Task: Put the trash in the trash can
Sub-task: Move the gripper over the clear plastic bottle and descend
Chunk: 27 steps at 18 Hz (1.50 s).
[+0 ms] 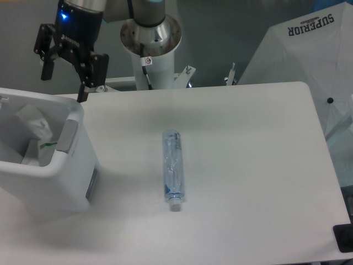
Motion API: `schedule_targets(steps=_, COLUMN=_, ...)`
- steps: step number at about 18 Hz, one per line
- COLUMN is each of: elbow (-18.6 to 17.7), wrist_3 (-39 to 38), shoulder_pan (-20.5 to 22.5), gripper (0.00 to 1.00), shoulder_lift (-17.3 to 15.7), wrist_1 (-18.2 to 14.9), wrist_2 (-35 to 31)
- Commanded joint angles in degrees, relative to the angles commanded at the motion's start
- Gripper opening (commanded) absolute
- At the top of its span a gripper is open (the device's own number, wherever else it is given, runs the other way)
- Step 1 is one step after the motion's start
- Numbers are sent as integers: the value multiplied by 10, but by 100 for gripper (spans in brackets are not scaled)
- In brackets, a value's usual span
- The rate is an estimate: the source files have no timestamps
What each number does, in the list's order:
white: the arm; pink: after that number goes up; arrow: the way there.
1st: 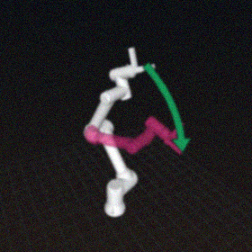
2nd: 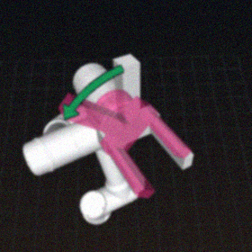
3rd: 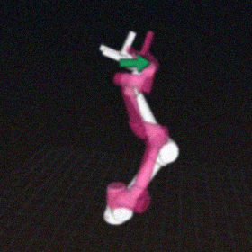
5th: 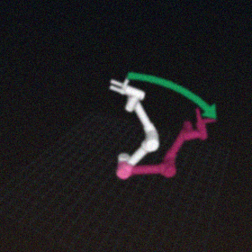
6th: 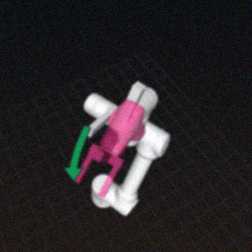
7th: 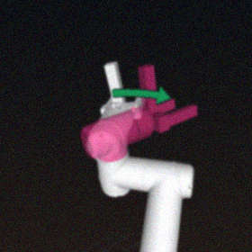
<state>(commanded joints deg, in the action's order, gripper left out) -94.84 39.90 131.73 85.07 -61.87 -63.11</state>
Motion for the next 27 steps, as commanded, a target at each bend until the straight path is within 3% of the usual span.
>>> schedule_targets(steps=7, elbow=13, wrist_3=6, shoulder_pan=84, gripper=100, shoulder_lift=57, wrist_1=0, wrist_2=0)
schedule_targets(steps=13, elbow=58, wrist_3=4, shoulder_pan=135, gripper=100, shoulder_lift=144, wrist_1=-5, wrist_2=-15)
schedule_targets(steps=16, elbow=88, wrist_3=-3, shoulder_pan=137, gripper=100, shoulder_lift=188, wrist_1=-8, wrist_2=-48)
schedule_targets(steps=20, elbow=115, wrist_3=-4, shoulder_pan=136, gripper=100, shoulder_lift=236, wrist_1=-37, wrist_2=-72)
schedule_targets(steps=22, elbow=119, wrist_3=-11, shoulder_pan=136, gripper=100, shoulder_lift=250, wrist_1=-53, wrist_2=-86)
schedule_targets(steps=27, elbow=125, wrist_3=-45, shoulder_pan=119, gripper=100, shoulder_lift=287, wrist_1=-57, wrist_2=-118)
